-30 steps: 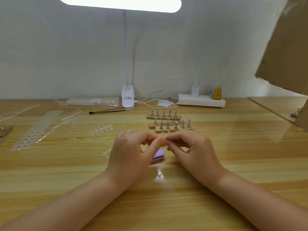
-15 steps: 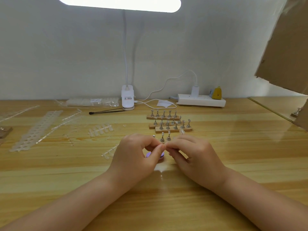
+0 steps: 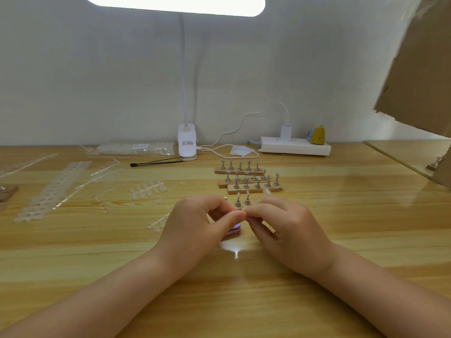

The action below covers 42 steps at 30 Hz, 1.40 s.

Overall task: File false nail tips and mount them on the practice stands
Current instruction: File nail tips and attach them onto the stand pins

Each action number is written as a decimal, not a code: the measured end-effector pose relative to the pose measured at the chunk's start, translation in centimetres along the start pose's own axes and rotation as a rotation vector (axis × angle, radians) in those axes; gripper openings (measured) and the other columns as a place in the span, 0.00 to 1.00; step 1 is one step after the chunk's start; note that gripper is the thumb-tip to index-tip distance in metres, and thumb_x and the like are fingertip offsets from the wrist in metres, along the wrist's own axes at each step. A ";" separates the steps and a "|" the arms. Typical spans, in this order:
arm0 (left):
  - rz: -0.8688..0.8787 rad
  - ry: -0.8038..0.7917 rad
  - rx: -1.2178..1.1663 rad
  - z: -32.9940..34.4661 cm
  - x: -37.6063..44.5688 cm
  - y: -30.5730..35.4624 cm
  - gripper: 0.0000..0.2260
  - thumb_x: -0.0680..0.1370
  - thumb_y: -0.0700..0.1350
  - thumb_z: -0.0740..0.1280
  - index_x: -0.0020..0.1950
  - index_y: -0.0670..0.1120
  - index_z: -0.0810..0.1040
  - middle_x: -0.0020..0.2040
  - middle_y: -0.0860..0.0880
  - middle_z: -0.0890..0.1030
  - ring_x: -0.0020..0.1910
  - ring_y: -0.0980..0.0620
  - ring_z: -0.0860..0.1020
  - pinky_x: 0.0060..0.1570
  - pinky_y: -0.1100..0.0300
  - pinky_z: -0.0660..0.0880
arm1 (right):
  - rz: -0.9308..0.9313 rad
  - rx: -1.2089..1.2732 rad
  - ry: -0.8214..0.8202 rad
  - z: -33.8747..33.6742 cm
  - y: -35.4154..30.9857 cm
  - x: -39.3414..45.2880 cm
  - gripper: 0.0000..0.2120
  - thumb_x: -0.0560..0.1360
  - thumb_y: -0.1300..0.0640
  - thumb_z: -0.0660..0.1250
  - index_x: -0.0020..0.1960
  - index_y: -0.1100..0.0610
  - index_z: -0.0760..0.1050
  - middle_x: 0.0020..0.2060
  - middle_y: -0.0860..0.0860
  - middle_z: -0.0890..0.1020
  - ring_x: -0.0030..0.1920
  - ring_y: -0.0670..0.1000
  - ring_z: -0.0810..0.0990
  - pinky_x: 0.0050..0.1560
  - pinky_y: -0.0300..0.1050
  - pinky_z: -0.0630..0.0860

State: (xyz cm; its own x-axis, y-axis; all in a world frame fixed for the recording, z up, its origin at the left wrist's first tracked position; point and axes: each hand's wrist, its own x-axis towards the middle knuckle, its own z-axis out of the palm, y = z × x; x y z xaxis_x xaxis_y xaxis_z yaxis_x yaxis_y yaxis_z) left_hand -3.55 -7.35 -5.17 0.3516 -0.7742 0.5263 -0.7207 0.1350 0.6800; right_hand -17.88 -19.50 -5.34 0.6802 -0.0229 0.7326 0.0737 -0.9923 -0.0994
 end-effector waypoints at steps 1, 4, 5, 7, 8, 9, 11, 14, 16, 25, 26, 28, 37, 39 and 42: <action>-0.002 0.004 -0.020 0.0 0.0 0.0 0.06 0.70 0.56 0.71 0.38 0.55 0.82 0.33 0.58 0.81 0.36 0.57 0.80 0.39 0.63 0.76 | 0.023 0.020 0.006 0.0 0.0 0.0 0.06 0.70 0.70 0.72 0.46 0.65 0.82 0.37 0.55 0.83 0.36 0.53 0.82 0.34 0.49 0.79; -0.025 0.047 -0.102 0.2 0.0 -0.1 0.11 0.68 0.61 0.68 0.38 0.55 0.82 0.34 0.57 0.82 0.36 0.56 0.80 0.40 0.63 0.76 | 0.154 0.121 0.053 0.3 -0.2 0.3 0.06 0.71 0.68 0.72 0.47 0.62 0.83 0.37 0.51 0.83 0.38 0.49 0.81 0.39 0.47 0.79; -0.017 0.065 -0.108 0.2 0.1 -0.2 0.11 0.68 0.62 0.68 0.39 0.56 0.82 0.35 0.57 0.82 0.36 0.55 0.80 0.40 0.62 0.76 | 0.195 0.161 0.067 0.4 -0.3 0.3 0.06 0.72 0.67 0.72 0.48 0.61 0.83 0.37 0.50 0.83 0.38 0.47 0.81 0.40 0.45 0.79; 0.021 0.106 -0.075 0.2 0.1 -0.3 0.09 0.69 0.62 0.66 0.42 0.60 0.81 0.38 0.59 0.83 0.38 0.55 0.80 0.39 0.64 0.75 | 0.265 0.244 0.093 0.6 -0.5 0.4 0.05 0.73 0.67 0.72 0.48 0.61 0.83 0.37 0.48 0.83 0.37 0.43 0.82 0.41 0.40 0.78; 0.043 0.125 -0.044 0.2 0.2 -0.3 0.08 0.70 0.62 0.66 0.44 0.62 0.80 0.41 0.60 0.82 0.39 0.55 0.80 0.39 0.66 0.74 | 0.301 0.287 0.106 0.7 -0.5 0.4 0.05 0.73 0.67 0.72 0.48 0.61 0.83 0.38 0.48 0.83 0.37 0.42 0.82 0.41 0.38 0.79; 0.064 0.142 -0.013 0.2 0.2 -0.2 0.09 0.70 0.62 0.66 0.47 0.62 0.78 0.43 0.61 0.82 0.39 0.56 0.79 0.38 0.69 0.73 | 0.335 0.327 0.122 0.8 -0.5 0.4 0.05 0.73 0.67 0.71 0.48 0.61 0.83 0.38 0.47 0.83 0.37 0.42 0.82 0.40 0.39 0.79; 0.115 0.159 0.033 0.1 0.2 -0.2 0.11 0.71 0.59 0.68 0.52 0.60 0.79 0.43 0.59 0.82 0.38 0.57 0.78 0.36 0.73 0.70 | 0.380 0.368 0.141 0.8 -0.5 0.4 0.06 0.73 0.67 0.71 0.48 0.60 0.82 0.39 0.48 0.83 0.37 0.42 0.83 0.40 0.41 0.80; 0.212 0.169 0.092 0.1 0.4 -0.3 0.11 0.71 0.53 0.71 0.51 0.50 0.83 0.43 0.58 0.82 0.36 0.58 0.78 0.39 0.68 0.73 | 0.390 0.371 0.117 0.9 -0.5 0.5 0.06 0.74 0.67 0.71 0.49 0.61 0.83 0.40 0.50 0.84 0.37 0.43 0.83 0.40 0.44 0.81; 0.228 0.177 0.093 0.1 0.4 -0.3 0.10 0.71 0.52 0.72 0.49 0.49 0.84 0.43 0.57 0.83 0.35 0.58 0.78 0.41 0.61 0.75 | 0.373 0.365 0.114 0.8 -0.5 0.5 0.06 0.74 0.67 0.70 0.49 0.61 0.83 0.40 0.49 0.83 0.37 0.43 0.83 0.41 0.43 0.81; 0.229 0.175 0.097 0.1 0.3 0.1 0.11 0.69 0.57 0.73 0.45 0.52 0.84 0.40 0.59 0.83 0.36 0.59 0.79 0.40 0.62 0.76 | 0.250 0.248 0.069 0.6 -0.7 0.3 0.07 0.73 0.70 0.70 0.47 0.61 0.82 0.37 0.49 0.83 0.38 0.46 0.82 0.41 0.47 0.79; 0.228 0.178 0.104 0.0 0.3 0.0 0.11 0.69 0.58 0.72 0.45 0.52 0.84 0.40 0.59 0.83 0.36 0.58 0.79 0.41 0.62 0.76 | 0.276 0.284 0.071 0.7 -0.6 0.3 0.07 0.73 0.70 0.70 0.47 0.61 0.82 0.38 0.49 0.83 0.38 0.45 0.82 0.41 0.46 0.79; 0.233 0.176 0.132 0.1 0.3 -0.1 0.12 0.70 0.58 0.70 0.45 0.51 0.84 0.40 0.59 0.83 0.36 0.59 0.78 0.43 0.61 0.75 | 0.342 0.380 0.075 0.8 -0.6 0.3 0.06 0.73 0.69 0.70 0.48 0.61 0.82 0.39 0.49 0.83 0.38 0.45 0.83 0.41 0.45 0.80; 0.049 0.268 0.073 0.4 0.3 -0.7 0.05 0.79 0.52 0.61 0.46 0.55 0.76 0.39 0.59 0.80 0.39 0.57 0.78 0.41 0.56 0.74 | 0.611 0.485 0.145 0.8 0.3 0.4 0.03 0.75 0.62 0.70 0.46 0.55 0.79 0.35 0.50 0.83 0.36 0.44 0.83 0.40 0.41 0.80; -0.010 0.258 0.056 0.5 0.3 -1.0 0.09 0.80 0.48 0.60 0.43 0.51 0.76 0.37 0.57 0.79 0.38 0.56 0.77 0.43 0.51 0.75 | 0.667 0.469 0.141 0.7 0.8 0.5 0.03 0.75 0.61 0.70 0.45 0.54 0.80 0.35 0.50 0.84 0.36 0.46 0.84 0.41 0.44 0.81; -0.047 0.225 0.046 0.7 0.3 -1.0 0.10 0.79 0.49 0.56 0.40 0.52 0.73 0.35 0.55 0.78 0.38 0.52 0.77 0.45 0.47 0.74 | 0.712 0.392 0.089 0.9 1.4 0.6 0.04 0.74 0.57 0.72 0.44 0.49 0.82 0.37 0.45 0.84 0.37 0.47 0.83 0.42 0.48 0.81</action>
State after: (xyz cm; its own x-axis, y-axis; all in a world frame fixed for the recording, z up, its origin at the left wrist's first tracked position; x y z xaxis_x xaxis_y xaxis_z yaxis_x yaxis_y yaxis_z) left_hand -3.18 -8.20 -6.03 0.5065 -0.6205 0.5987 -0.7248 0.0697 0.6854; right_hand -16.68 -20.76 -5.67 0.6009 -0.6577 0.4542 -0.0931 -0.6220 -0.7774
